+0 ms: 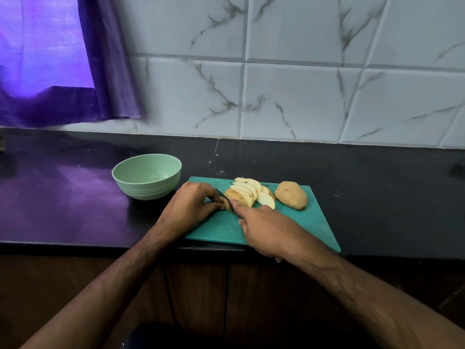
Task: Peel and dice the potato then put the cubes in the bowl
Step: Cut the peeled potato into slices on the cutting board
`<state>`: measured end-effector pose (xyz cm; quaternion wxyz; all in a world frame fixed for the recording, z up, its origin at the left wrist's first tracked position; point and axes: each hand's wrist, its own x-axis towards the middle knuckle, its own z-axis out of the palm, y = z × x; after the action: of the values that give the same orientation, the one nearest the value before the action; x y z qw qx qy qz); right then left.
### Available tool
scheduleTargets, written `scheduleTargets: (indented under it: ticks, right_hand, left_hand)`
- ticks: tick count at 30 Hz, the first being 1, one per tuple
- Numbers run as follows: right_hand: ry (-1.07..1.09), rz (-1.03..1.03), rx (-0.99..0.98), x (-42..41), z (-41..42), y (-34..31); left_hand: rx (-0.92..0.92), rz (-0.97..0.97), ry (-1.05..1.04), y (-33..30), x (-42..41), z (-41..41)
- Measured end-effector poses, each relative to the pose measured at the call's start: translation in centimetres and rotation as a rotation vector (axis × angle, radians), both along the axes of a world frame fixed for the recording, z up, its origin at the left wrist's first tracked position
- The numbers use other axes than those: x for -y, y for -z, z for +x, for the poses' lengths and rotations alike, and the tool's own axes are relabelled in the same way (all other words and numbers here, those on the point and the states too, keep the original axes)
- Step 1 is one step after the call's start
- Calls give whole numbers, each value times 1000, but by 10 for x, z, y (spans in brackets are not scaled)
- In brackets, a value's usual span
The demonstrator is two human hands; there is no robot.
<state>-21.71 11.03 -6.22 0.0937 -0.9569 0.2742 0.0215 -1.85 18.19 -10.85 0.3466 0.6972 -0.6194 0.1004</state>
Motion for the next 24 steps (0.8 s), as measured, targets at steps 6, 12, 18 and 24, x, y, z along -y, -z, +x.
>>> scheduleTargets:
  ticks: [6,12,18,24]
  right_hand:
    - [-28,-101,29,-11,-38,15]
    - [-57,-201,5,-11,-49,15]
    - [4,254,70,11,-41,4]
    - [-2,366,115,17,-45,-3]
  left_hand:
    - [32,1,-17,1,0,3]
    - [47,41,-5,5,0,5]
    - [138,72,5,7,-3,4]
    - [209,82,-23,8,-4,4]
